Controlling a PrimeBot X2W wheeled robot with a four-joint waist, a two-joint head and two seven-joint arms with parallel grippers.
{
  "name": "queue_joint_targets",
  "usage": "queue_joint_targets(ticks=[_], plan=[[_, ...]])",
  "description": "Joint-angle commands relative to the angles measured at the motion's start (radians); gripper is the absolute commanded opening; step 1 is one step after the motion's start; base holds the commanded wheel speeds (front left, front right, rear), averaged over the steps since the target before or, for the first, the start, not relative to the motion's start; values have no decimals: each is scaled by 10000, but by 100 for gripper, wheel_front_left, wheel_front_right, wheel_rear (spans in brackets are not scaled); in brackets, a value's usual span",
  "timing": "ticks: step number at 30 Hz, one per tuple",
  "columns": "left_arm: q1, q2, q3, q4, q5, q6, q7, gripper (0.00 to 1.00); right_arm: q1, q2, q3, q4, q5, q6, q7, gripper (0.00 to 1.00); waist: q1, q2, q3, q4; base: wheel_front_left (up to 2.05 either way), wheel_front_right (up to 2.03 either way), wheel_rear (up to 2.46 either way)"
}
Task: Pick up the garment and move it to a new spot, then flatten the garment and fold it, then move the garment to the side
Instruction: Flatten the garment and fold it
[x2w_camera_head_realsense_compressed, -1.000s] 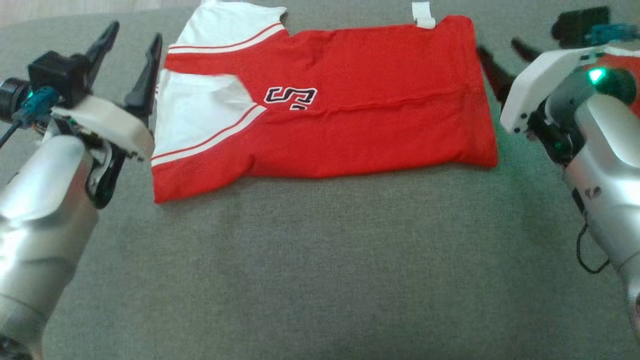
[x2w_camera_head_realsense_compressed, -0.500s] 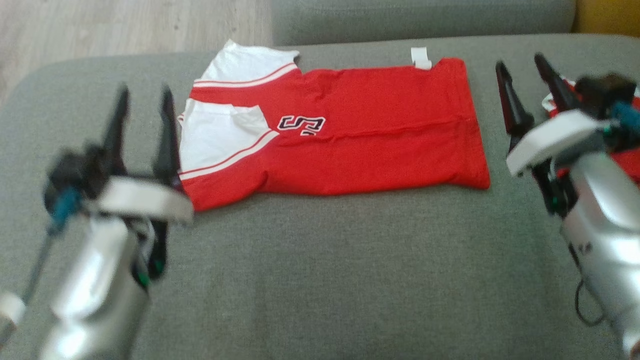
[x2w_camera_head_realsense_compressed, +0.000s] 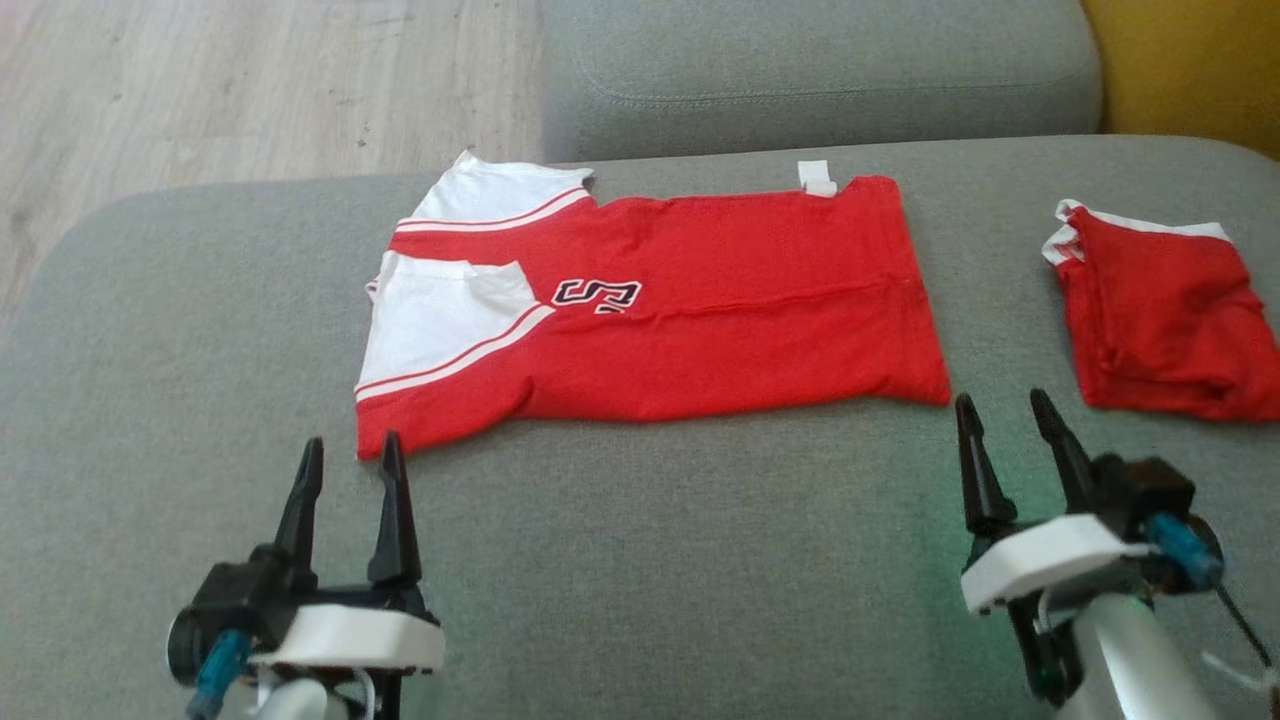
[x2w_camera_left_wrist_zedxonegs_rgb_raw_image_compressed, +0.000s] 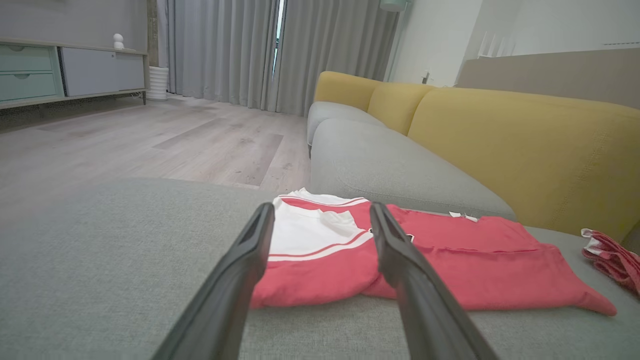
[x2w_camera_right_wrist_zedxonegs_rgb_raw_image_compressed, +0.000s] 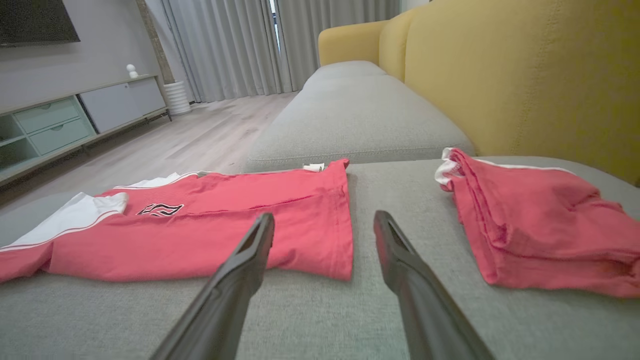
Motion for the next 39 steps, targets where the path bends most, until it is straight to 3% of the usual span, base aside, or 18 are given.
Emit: queue_joint_targets(ticks=[1, 10, 20, 23, 29, 30, 31, 39], plan=[[-251, -69, 614, -320, 210, -117, -50, 100, -104, 92, -20, -510, -185, -9, -107, 100, 2, 0, -28, -85, 0, 0, 0], [-763, -259, 1117, 1107, 829, -483, 2, 100, -115, 337, -188, -1015, -500, -9, -108, 100, 2, 0, 368, -487, 0, 0, 0], [-3051, 108, 1696, 4300, 634, 530, 1679, 100, -736, 348, 259, -1407, -278, -9, -108, 100, 2, 0, 1328, -1067, 0, 0, 0], [-3479, 297, 1569, 5200, 703, 571, 2416, 100, -823, 348, 432, -1457, -215, -9, -108, 100, 2, 0, 1529, -1192, 0, 0, 0], [-3961, 438, 1391, 6189, 778, 538, 2752, 100, -916, 349, 574, -1405, -159, -9, -106, 100, 2, 0, 1665, -1257, 0, 0, 0], [-3997, 421, 1344, 6262, 772, 440, 2703, 37, -938, 349, 598, -1334, -164, -9, -78, 100, 2, 0, 1664, -1234, 0, 0, 0], [-4026, 407, 1278, 6303, 791, 342, 2597, 0, -970, 349, 598, -1241, -194, -9, -23, 100, 2, 0, 1653, -1197, 0, 0, 0], [-4291, 418, 700, 5719, 1251, -194, 623, 0, -1719, 349, 313, 232, -51, -9, 980, 100, 2, 0, 1578, -665, 0, 0, 0]])
